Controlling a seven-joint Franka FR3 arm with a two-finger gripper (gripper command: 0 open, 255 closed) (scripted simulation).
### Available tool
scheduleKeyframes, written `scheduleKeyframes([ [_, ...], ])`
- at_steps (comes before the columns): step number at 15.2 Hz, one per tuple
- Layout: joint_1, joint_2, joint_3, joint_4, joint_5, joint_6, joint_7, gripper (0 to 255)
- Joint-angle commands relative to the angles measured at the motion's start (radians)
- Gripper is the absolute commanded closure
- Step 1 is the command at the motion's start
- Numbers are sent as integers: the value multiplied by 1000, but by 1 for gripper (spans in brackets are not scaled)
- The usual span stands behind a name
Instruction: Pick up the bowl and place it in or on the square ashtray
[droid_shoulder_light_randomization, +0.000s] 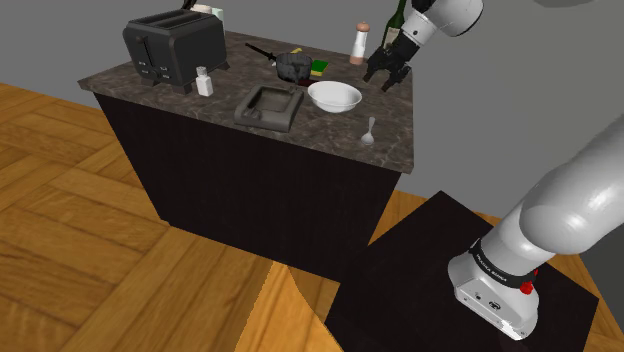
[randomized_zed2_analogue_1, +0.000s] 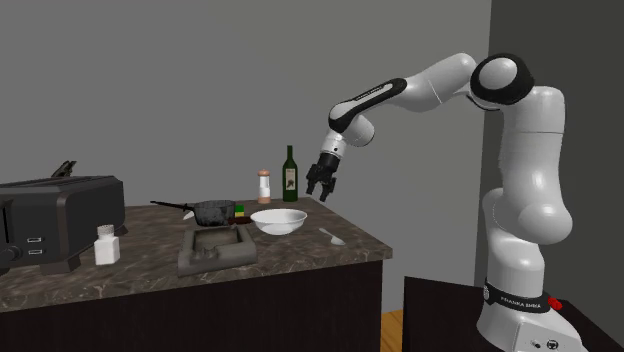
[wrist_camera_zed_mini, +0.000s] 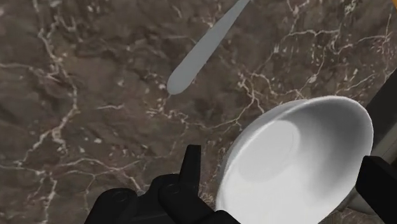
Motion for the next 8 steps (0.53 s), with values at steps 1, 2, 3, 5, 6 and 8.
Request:
scheduleKeyframes([
  [1, -6, 81, -16, 61, 67, -6, -44, 0],
  [2, -12, 124, -21, 92, 101, -10, -65, 0],
  [3, -20, 167, -24, 125, 135, -16, -85, 0],
  [5, -40, 253, -25, 194, 199, -31, -120, 0],
  [6, -52, 296, -24, 231, 230, -39, -134, 0],
  [8, -53, 307, -18, 232, 238, -31, -139, 0],
])
